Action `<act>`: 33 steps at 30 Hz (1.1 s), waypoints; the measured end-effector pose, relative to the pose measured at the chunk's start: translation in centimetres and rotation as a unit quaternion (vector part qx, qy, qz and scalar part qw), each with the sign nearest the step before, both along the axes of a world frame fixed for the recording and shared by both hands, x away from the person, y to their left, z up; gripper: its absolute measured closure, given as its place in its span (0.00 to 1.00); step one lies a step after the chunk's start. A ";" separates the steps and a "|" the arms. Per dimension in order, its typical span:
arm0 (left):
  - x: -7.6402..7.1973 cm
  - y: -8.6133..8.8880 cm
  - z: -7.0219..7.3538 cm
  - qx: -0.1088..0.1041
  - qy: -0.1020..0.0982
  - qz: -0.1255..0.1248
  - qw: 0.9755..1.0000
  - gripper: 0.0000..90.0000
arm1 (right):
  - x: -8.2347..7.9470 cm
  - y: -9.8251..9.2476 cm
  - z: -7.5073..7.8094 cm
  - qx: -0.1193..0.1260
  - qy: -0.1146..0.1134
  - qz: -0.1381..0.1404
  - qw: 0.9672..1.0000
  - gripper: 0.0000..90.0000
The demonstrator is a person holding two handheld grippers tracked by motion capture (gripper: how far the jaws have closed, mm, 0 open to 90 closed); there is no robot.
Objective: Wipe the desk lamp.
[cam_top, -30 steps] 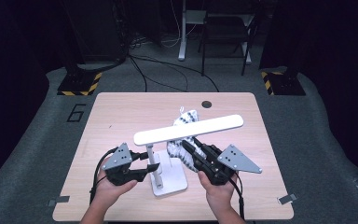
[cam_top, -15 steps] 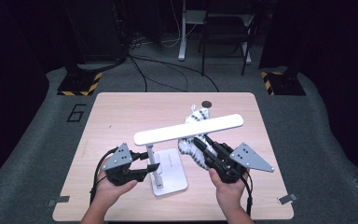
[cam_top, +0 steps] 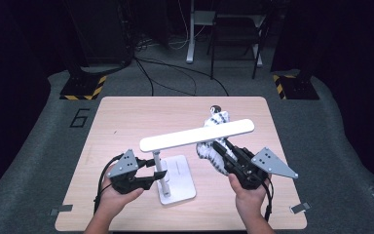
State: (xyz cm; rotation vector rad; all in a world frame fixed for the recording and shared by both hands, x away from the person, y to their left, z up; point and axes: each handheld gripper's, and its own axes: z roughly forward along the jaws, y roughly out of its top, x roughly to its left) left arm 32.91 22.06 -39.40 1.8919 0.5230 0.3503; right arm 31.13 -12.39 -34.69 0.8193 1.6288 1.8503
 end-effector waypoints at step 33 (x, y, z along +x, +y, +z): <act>0.0 0.1 0.0 0.004 -0.001 0.001 1.000 0.59 | 0.7 -5.2 0.2 0.021 0.008 -0.067 0.997 0.85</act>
